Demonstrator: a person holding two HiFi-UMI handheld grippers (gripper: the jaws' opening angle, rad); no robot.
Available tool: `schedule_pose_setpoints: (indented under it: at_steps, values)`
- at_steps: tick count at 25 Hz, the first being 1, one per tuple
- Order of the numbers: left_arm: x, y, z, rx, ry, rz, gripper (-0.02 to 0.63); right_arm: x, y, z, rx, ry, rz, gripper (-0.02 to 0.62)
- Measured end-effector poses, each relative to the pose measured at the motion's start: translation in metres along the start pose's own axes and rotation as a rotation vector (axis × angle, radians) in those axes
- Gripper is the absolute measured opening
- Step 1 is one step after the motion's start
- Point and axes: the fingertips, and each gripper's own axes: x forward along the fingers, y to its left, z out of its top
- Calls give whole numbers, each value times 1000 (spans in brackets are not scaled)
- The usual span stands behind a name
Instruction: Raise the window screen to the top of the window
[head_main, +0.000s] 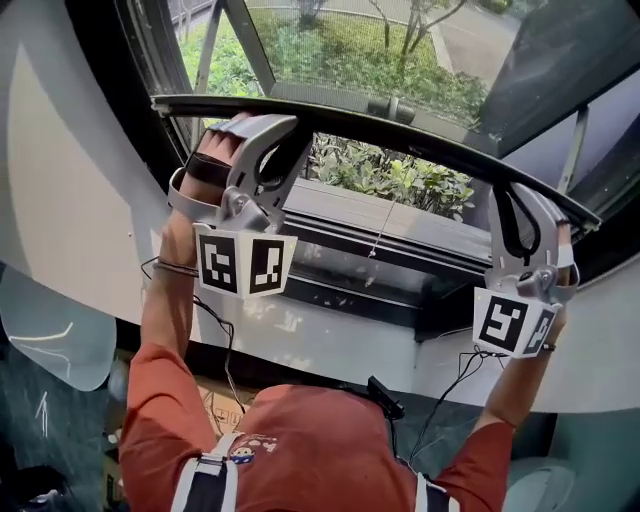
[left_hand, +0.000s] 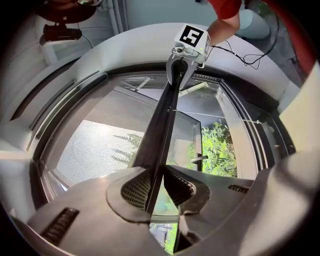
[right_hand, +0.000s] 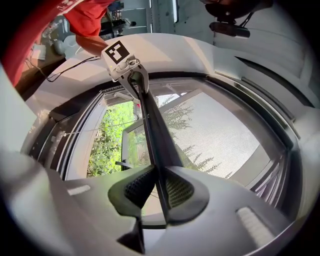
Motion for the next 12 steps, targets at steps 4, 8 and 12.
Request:
schedule_pose_setpoints:
  at_steps: [4,8,12]
  values:
    - [5,20,7,20,-10,30,84,2,-21,5,-18,-13,-24,71]
    - [8,39,12,40,-19,53,86,4,-39,10,-36,-26,-39,71]
    - [10,55,19,60,-24,76,87,4,-57,15,-60,-40,-58,72]
